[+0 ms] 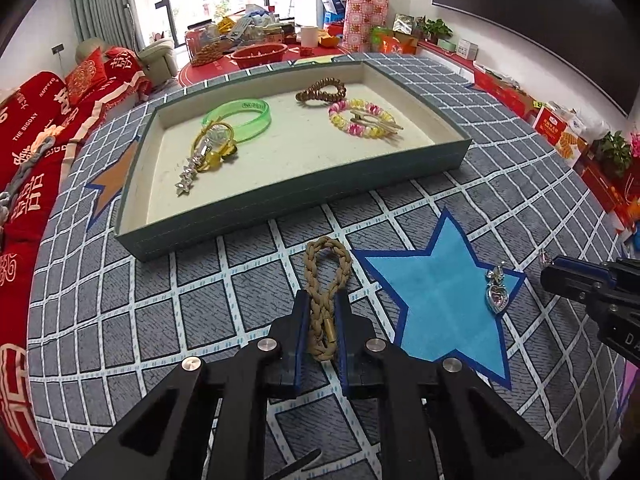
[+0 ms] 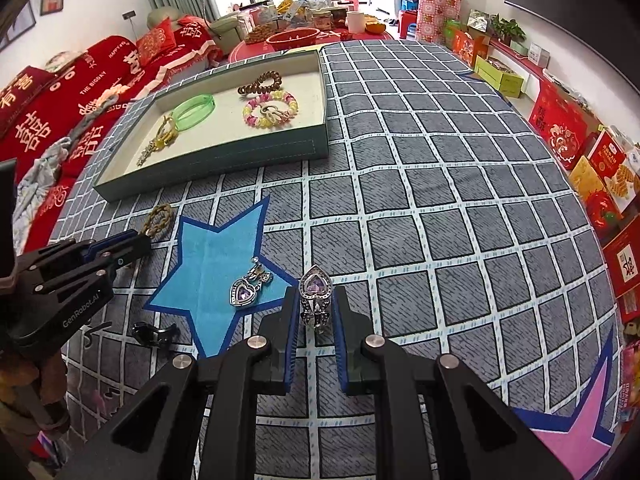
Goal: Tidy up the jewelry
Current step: 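Grasp the braided brown bracelet with the left tool while the right tool grasps the purple heart pendant, then carry the braided bracelet and heart pendant over the tray with both tools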
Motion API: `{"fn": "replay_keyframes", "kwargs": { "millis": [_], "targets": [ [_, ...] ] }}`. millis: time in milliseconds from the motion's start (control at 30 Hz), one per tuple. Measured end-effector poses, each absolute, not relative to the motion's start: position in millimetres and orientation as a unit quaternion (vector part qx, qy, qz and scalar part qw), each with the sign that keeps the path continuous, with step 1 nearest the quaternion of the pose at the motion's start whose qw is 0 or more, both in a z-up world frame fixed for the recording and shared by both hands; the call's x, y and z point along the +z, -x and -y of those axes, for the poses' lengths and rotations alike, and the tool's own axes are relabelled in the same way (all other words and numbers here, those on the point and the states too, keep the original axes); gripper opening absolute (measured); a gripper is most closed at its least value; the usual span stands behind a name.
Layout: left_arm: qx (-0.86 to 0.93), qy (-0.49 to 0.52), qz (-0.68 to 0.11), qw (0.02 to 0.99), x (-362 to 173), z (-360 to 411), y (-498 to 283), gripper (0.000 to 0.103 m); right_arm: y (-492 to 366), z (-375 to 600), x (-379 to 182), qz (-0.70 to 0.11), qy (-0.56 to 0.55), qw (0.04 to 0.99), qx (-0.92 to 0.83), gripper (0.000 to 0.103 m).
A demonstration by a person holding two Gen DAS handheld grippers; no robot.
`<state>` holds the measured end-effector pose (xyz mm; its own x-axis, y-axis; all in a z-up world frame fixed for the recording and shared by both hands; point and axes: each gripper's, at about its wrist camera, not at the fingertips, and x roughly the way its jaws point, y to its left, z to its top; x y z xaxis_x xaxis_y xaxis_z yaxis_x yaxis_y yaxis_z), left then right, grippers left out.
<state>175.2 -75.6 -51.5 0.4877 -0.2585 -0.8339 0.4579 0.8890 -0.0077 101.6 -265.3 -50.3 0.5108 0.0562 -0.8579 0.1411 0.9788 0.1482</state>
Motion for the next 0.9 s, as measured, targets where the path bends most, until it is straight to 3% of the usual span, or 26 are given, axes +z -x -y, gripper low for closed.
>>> {"fn": "replay_keyframes", "kwargs": {
  "millis": [900],
  "targets": [
    [-0.196, -0.071, -0.425, 0.881, -16, 46, -163, 0.025, -106, 269, -32, -0.485, -0.128, 0.865, -0.017, 0.017]
  ]
}}
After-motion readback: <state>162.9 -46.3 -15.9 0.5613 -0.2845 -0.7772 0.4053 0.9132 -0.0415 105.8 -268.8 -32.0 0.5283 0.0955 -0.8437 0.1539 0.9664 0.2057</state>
